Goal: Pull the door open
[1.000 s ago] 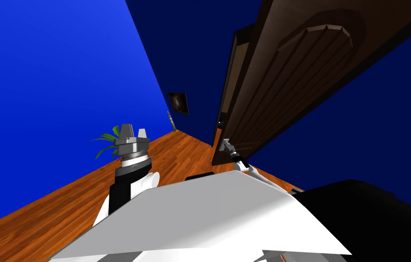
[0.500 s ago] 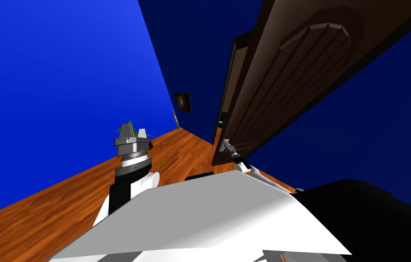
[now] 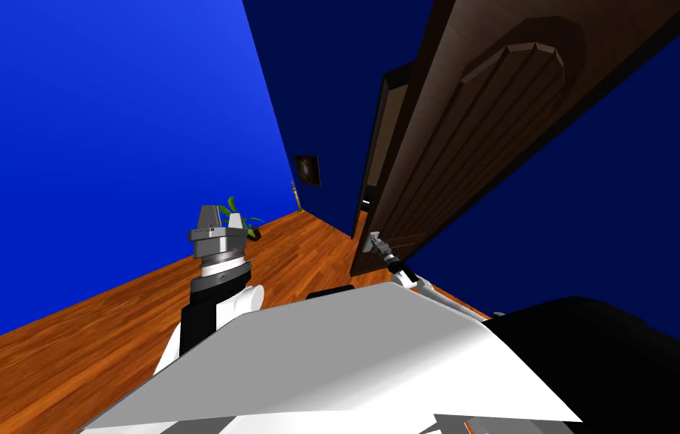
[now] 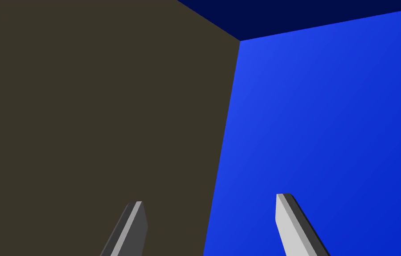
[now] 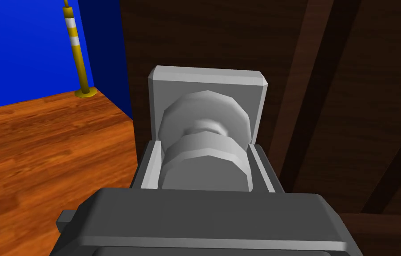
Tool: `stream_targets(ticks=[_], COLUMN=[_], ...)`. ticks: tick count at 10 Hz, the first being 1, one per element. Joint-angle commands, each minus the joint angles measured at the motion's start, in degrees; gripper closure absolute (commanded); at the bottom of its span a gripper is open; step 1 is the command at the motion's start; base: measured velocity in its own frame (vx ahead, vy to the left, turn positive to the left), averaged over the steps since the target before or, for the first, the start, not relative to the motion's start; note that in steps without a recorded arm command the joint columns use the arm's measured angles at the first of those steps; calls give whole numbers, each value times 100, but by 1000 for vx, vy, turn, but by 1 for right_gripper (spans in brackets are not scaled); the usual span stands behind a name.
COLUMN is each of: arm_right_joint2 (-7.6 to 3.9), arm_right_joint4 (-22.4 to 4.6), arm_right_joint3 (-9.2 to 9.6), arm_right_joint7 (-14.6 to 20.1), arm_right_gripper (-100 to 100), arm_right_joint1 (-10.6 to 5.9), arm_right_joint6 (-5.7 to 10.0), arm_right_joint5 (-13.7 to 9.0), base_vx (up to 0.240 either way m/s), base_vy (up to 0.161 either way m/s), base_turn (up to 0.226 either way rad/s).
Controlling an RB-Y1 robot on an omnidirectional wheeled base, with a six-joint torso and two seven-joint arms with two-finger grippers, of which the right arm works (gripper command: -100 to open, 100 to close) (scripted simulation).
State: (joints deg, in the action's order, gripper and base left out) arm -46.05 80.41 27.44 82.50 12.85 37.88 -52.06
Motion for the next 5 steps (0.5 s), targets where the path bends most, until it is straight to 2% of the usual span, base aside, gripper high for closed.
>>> stream_targets(ticks=[1, 5], arm_right_joint2=[-54, -284], arm_right_joint4=[-1, -15], arm_right_joint3=[53, 241], arm_right_joint7=[73, 345], arm_right_gripper=[100, 100], arm_right_joint1=[11, 44], arm_right_joint6=[68, 308], arm_right_joint5=[34, 159], base_vx=[-214, -211], base_vy=[-80, -92], base_turn=[131, 147])
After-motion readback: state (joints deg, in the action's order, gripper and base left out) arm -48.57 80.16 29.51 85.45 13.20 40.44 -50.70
